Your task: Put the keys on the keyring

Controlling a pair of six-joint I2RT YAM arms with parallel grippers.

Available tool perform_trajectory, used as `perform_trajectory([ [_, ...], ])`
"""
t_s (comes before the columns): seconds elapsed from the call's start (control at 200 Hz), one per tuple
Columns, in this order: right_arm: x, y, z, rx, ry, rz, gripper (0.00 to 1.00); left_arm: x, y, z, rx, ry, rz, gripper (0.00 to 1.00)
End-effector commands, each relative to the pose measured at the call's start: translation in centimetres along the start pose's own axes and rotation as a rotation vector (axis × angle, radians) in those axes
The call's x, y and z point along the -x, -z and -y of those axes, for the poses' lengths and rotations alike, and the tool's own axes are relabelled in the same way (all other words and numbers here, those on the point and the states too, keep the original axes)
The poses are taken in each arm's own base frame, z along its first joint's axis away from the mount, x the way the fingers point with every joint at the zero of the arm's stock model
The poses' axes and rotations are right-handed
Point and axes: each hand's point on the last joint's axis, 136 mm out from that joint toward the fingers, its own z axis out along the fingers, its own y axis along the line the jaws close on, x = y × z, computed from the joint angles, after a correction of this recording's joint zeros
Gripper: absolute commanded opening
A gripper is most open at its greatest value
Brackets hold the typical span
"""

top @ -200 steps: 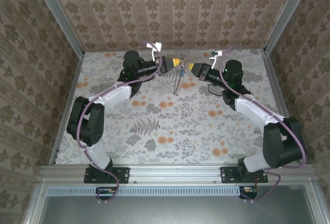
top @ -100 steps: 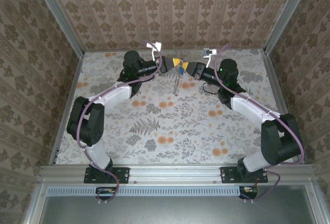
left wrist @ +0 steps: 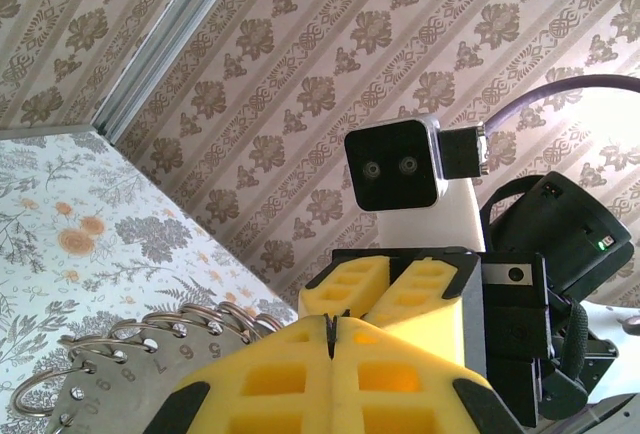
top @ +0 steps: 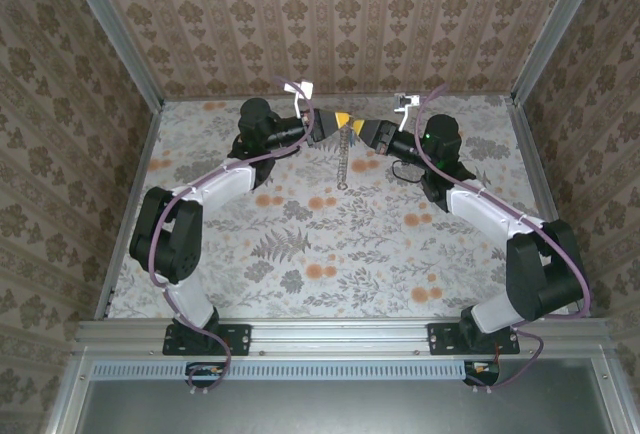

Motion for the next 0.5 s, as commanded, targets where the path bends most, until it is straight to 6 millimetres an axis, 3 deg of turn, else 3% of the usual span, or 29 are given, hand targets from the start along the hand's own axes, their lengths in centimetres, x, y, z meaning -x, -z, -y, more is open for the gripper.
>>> perform_trajectory([
  [0.0, 1.4, -0.6, -1.4, 0.045, 0.025, 0.045, 0.14, 1.1, -0.4, 2.7, -0.07, -0.056, 0.014, 0.0],
  [0.29, 2.4, -1.2, -1.5, 0.068, 0.014, 0.065, 0.2, 0.8, -0.4, 2.7, -0.071, -0.05, 0.012, 0.0],
  [0.495, 2.6, -1.4, -1.7, 0.08, 0.008, 0.067, 0.15, 0.8, -0.4, 2.6, -0.072, -0.051, 0.013, 0.0],
])
